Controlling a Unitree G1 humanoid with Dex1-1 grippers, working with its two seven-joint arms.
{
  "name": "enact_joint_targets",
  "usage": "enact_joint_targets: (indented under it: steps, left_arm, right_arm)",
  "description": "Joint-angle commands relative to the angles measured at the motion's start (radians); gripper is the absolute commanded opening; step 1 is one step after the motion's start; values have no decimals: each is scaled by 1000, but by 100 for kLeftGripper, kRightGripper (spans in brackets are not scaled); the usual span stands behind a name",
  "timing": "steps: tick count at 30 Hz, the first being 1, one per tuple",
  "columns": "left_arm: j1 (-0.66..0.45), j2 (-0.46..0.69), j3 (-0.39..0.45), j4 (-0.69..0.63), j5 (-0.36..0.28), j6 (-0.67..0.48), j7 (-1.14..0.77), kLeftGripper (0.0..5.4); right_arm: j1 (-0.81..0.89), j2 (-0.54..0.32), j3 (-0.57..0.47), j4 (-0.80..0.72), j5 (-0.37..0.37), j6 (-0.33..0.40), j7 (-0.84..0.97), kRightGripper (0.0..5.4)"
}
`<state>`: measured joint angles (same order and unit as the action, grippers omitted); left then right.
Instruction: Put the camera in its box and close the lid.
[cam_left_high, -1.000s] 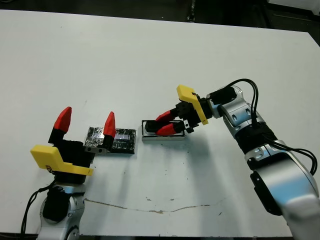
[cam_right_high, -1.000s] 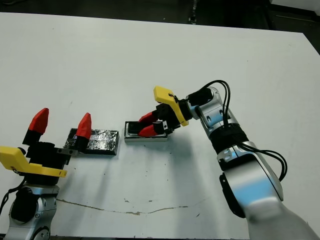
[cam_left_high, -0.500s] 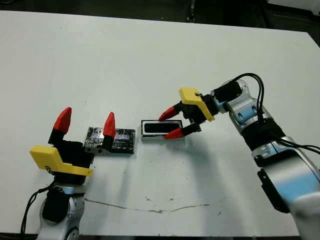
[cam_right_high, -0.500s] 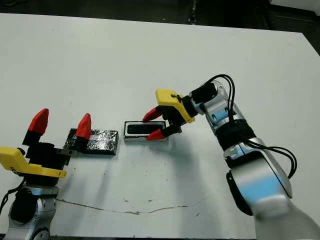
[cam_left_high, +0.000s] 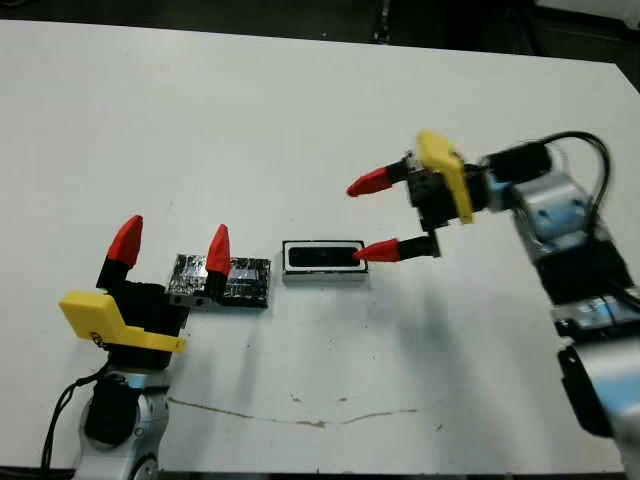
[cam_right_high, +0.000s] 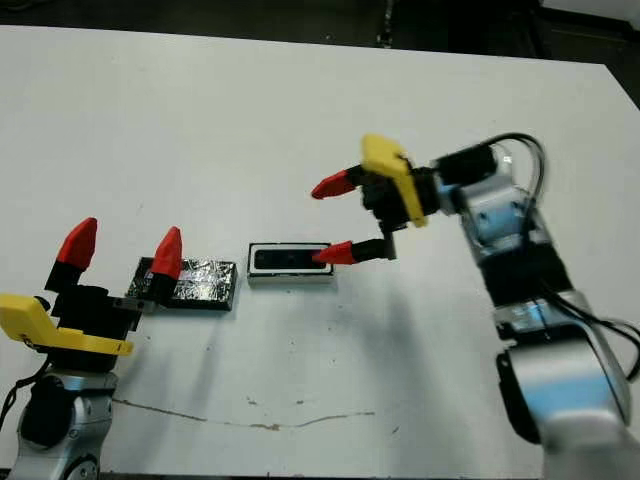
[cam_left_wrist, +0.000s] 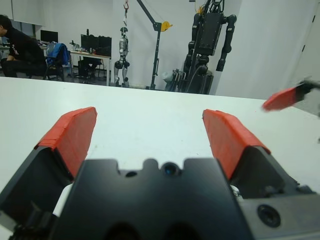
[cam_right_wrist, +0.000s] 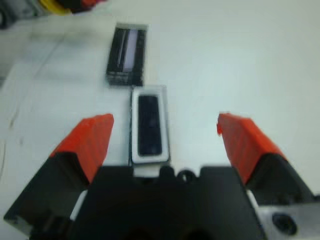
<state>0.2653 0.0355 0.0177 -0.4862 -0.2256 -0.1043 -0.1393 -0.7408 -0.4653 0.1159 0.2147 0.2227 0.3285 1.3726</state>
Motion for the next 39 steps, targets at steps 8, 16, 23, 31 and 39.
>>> enact_joint_targets:
  steps: [8, 16, 23, 31, 39]
  left_arm:
    - [-26, 123, 52, -11, -5, 56, -76, 540]
    - [-106, 302, 109, -42, -58, 197, -206, 540]
    - [-245, 551, 138, -8, -58, 251, -421, 540]
    - [-462, 743, 100, 147, -108, 304, -692, 540]
    - [-737, 801, -61, 476, -166, 290, -1156, 540]
  right_arm:
    - [621, 69, -360, -567, 226, 182, -502, 510]
    - [932, 272, -398, -631, 305, -38, -665, 386]
    - [1031, 322, -352, -600, 315, -127, -699, 275]
    - [1048, 313, -314, -589, 293, -156, -750, 155]
    - [1045, 299, -294, -597, 274, -158, -799, 29]
